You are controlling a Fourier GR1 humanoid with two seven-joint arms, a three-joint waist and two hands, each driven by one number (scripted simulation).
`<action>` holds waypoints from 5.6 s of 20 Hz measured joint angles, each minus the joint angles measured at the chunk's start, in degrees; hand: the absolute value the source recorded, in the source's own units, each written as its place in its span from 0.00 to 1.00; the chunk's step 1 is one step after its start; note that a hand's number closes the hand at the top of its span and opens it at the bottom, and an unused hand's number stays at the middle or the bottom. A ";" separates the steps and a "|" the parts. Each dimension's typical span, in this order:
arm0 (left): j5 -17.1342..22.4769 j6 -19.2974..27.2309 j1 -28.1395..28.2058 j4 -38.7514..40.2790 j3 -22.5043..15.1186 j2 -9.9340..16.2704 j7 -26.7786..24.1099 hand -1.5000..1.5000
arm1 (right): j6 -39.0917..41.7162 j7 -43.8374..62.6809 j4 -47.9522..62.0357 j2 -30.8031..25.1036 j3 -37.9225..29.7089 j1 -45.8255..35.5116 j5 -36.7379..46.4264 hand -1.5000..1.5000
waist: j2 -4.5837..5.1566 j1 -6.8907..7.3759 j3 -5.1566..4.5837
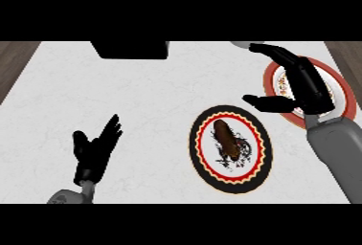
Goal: Pick the sweet potato from the plate and place it in the plate
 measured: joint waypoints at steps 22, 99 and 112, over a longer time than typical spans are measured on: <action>-0.59 -2.35 3.57 -2.82 2.58 0.47 1.87 0.50 | 32.77 42.10 -13.09 3.88 21.56 -4.44 20.83 0.00 | -0.14 -0.81 0.03; -10.49 -10.17 1.72 -4.18 10.09 -7.18 6.40 0.50 | -22.45 70.10 22.66 27.35 -18.53 -15.92 72.65 1.00 | 1.30 2.70 0.11; -10.94 -9.16 3.04 -4.95 10.41 -7.73 6.24 0.50 | -42.69 68.93 30.48 23.31 -35.27 -12.08 82.76 1.00 | 0.84 0.83 0.14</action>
